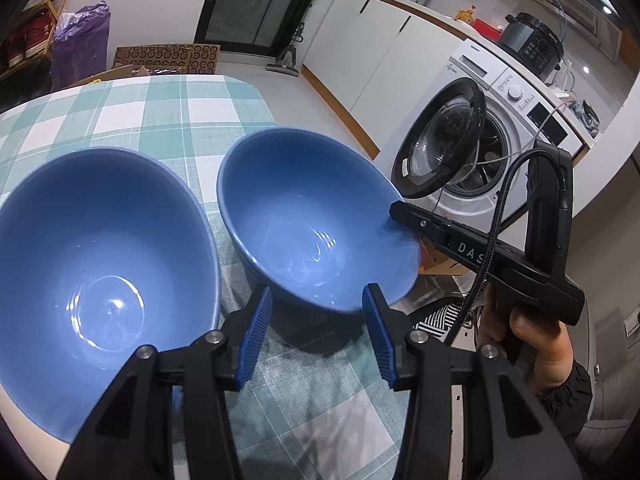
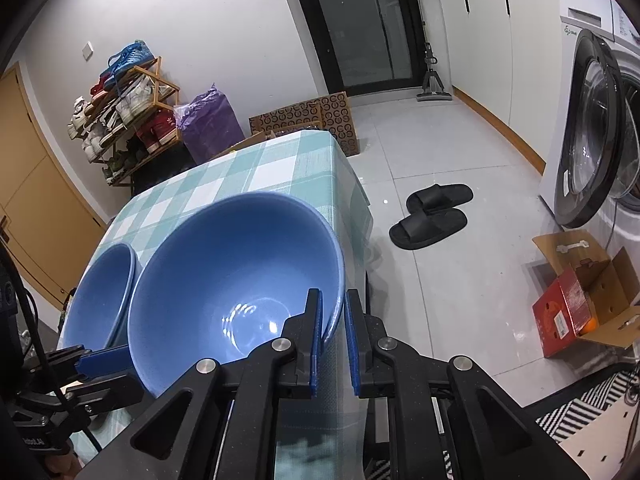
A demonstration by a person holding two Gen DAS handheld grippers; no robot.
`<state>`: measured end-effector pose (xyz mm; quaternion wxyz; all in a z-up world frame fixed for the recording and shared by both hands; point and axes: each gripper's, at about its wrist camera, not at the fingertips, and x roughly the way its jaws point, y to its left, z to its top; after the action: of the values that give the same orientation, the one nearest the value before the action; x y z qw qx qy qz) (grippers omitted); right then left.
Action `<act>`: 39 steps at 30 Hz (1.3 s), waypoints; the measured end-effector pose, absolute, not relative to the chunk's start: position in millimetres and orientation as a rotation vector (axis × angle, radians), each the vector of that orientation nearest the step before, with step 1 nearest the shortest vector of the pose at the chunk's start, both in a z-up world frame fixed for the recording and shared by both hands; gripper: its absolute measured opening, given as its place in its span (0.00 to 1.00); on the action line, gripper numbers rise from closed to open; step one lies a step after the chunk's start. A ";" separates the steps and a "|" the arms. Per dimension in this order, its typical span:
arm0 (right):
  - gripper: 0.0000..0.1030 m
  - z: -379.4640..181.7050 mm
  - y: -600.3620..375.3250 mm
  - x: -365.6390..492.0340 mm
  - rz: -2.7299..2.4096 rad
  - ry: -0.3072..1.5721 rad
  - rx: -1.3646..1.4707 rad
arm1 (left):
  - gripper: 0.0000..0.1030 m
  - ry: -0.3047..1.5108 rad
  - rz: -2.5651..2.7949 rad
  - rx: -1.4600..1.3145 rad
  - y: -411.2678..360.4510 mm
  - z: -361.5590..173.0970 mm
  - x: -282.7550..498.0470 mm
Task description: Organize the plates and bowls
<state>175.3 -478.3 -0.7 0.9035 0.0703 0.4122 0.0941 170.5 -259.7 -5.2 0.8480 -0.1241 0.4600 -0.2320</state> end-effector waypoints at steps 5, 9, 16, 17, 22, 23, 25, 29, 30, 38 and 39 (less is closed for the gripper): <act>0.11 1.7 -474.1 180.0 0.207 0.854 0.134 | 0.46 0.968 -0.483 -0.272 -258.6 -5.4 172.6; 0.11 1.7 -473.4 181.6 0.206 0.854 0.133 | 0.45 0.969 -0.488 -0.266 -260.3 -6.6 171.2; 0.11 2.1 -469.7 180.2 0.200 0.839 0.096 | 0.45 0.961 -0.495 -0.238 -264.1 -5.0 168.6; 0.11 1.7 -470.4 179.0 0.200 0.837 0.094 | 0.45 0.960 -0.496 -0.235 -264.7 -4.9 168.4; 0.11 3.8 -472.1 170.2 0.193 0.822 0.081 | 0.45 0.963 -0.509 -0.229 -267.5 -4.9 167.0; 0.11 4.3 -472.5 168.0 0.190 0.820 0.078 | 0.45 0.962 -0.510 -0.227 -268.2 -4.6 166.2; 0.11 6.1 -474.2 164.2 0.186 0.815 0.076 | 0.45 0.958 -0.515 -0.222 -268.7 -3.6 164.9; 0.11 9.7 -476.6 156.1 0.179 0.809 0.077 | 0.45 0.952 -0.527 -0.221 -268.2 -1.0 163.1; 0.11 10.8 -476.8 155.3 0.177 0.808 0.078 | 0.45 0.950 -0.528 -0.219 -268.4 -0.4 162.0; 0.11 24.0 -480.7 137.3 0.160 0.786 0.079 | 0.45 0.931 -0.556 -0.204 -270.9 8.4 153.4; 0.11 26.2 -481.3 135.3 0.158 0.782 0.080 | 0.45 0.928 -0.560 -0.203 -270.7 9.5 152.2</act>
<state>135.3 -481.3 26.2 0.9207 0.0389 0.3807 0.0767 152.2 -270.7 9.5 0.8519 -0.0962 0.4407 -0.2662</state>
